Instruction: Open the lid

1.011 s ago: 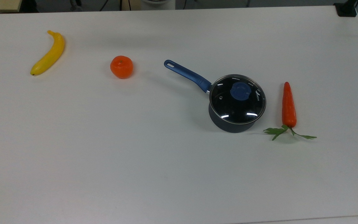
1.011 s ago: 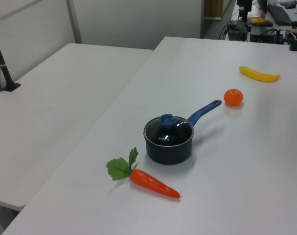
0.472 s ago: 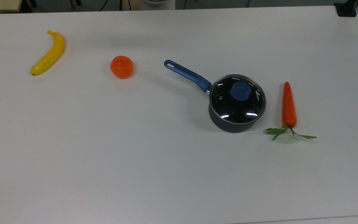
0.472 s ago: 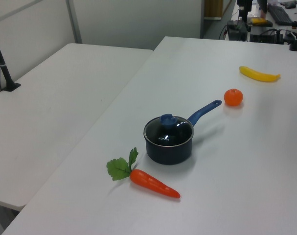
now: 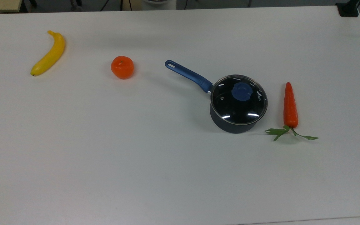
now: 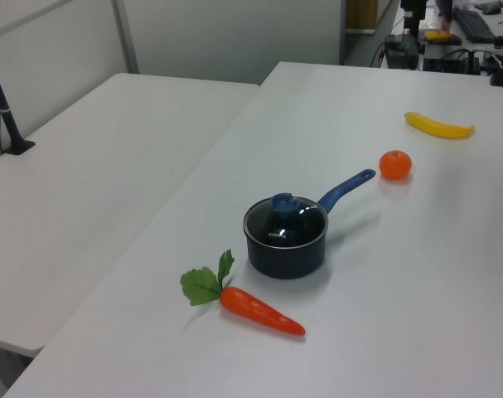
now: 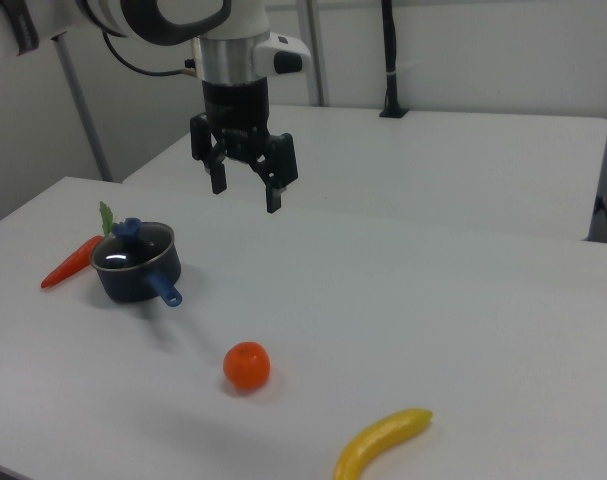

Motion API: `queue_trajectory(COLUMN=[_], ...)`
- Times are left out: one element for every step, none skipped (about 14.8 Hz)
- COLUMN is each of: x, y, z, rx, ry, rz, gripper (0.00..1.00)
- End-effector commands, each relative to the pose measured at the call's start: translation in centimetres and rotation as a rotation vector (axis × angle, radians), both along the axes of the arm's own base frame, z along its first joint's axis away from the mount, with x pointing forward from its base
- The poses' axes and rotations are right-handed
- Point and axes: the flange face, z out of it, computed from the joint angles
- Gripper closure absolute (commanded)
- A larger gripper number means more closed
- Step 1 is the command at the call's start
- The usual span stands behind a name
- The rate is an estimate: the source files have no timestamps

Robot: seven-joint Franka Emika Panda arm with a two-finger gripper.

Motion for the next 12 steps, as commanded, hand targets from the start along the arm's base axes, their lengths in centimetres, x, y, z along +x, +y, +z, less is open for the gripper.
queue_trajectory(x=[-0.16, -0.14, -0.13, -0.15, -0.23, -0.35, -0.45, -0.54, -0.57, -0.61, -0.65, -0.73], y=[1.11, 1.18, 1.22, 1.15, 0.98, 0.91, 0.97, 0.87, 0.91, 0.93, 1.04, 1.05], z=[-0.07, -0.06, -0.06, -0.06, 0.1, 0.28, 0.44, 0.53, 0.62, 0.59, 0.55, 0.61], rx=[0.024, 0.03, 0.033, 0.034, 0.034, 0.033, 0.036, 0.04, 0.043, 0.043, 0.045, 0.046], ry=[0.006, 0.004, 0.003, 0.003, 0.0, -0.003, -0.005, -0.007, -0.009, -0.006, 0.0, 0.001], rz=[0.017, 0.017, 0.016, 0.015, 0.012, 0.009, 0.009, 0.007, 0.007, 0.007, 0.009, 0.01], gripper=[0.0, 0.0, 0.0, 0.0, 0.0, 0.0, 0.0, 0.0, 0.0, 0.0, 0.0, 0.0])
